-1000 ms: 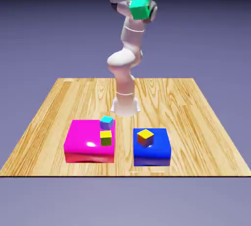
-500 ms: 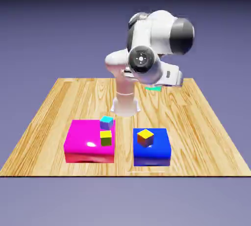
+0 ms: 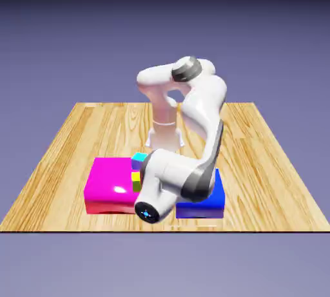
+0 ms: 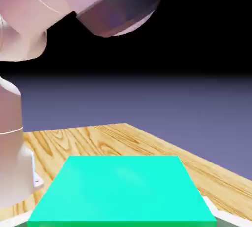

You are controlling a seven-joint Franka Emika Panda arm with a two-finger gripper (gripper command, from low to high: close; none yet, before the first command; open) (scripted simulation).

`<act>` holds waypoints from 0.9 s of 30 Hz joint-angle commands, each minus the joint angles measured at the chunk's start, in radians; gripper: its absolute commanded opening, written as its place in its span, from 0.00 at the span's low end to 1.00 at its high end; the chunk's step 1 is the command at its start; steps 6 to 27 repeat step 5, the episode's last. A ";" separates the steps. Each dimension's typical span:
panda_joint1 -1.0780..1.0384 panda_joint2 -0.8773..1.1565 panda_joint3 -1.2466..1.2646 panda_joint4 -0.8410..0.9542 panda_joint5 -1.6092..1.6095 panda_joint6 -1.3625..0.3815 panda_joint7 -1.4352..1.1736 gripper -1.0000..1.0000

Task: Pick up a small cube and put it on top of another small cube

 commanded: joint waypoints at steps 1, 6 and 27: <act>0.024 -0.005 -0.003 -0.036 -0.008 0.014 -0.015 0.00; 0.059 -0.013 -0.007 -0.090 -0.022 0.035 -0.038 1.00; 0.059 -0.013 -0.007 -0.090 -0.022 0.035 -0.038 1.00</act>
